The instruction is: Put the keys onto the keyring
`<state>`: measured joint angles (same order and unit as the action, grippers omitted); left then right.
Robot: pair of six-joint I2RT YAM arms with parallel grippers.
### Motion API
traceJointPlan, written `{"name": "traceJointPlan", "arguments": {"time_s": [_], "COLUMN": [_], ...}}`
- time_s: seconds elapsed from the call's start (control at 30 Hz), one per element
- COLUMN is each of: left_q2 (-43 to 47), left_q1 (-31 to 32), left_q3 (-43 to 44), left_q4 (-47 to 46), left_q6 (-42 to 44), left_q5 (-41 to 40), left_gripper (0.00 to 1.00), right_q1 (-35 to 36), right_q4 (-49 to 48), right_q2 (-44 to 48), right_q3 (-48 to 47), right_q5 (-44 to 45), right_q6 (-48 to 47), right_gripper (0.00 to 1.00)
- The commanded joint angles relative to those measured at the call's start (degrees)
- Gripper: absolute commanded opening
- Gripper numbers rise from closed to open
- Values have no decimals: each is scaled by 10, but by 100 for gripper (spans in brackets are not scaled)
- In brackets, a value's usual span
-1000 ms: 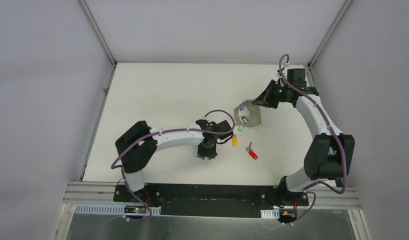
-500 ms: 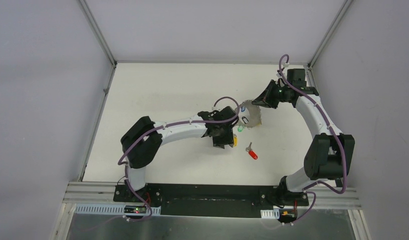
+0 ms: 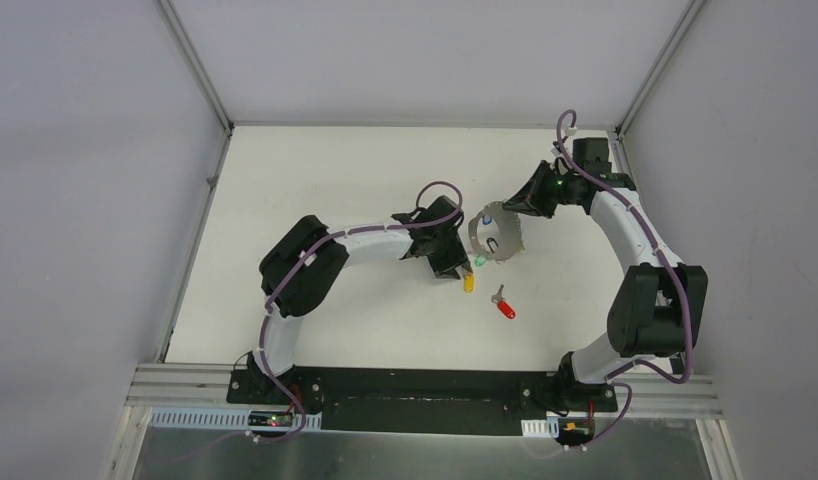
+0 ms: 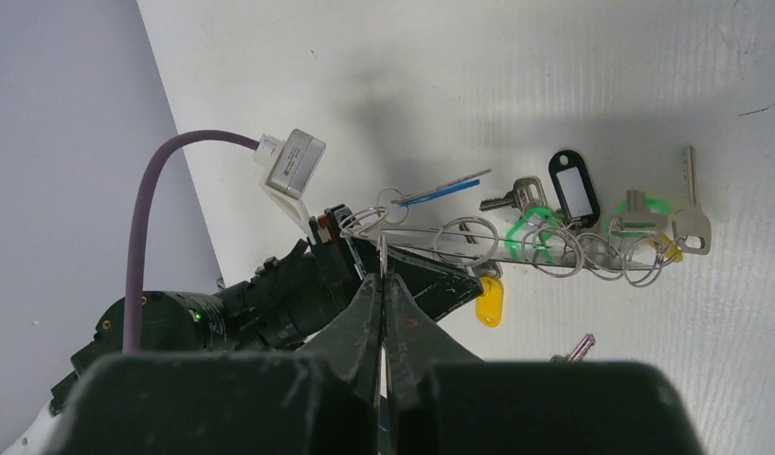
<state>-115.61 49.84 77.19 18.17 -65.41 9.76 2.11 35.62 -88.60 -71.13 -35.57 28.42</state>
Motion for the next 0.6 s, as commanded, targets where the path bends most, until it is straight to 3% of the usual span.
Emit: {"name": "traceJointPlan", "arguments": {"time_s": [0.0,0.2,0.57], "left_q2": [-37,-58,-58], "left_q1": [-10,-11,-11], "left_q3": [4,10,14], "left_q4": [-54,-64,-16], "left_q6": [-18,-14,34], "left_q5": [35,48,18], "left_gripper": [39,36,9], "right_q1": [-3,-3,-3], "right_q4": [-11,-10,-9], "right_q2": [-3,-5,-19], "right_q3": [-18,-21,-30], "right_q5": [-12,-8,-15], "right_q6": [5,5,9], "right_gripper": [0,0,0]}}
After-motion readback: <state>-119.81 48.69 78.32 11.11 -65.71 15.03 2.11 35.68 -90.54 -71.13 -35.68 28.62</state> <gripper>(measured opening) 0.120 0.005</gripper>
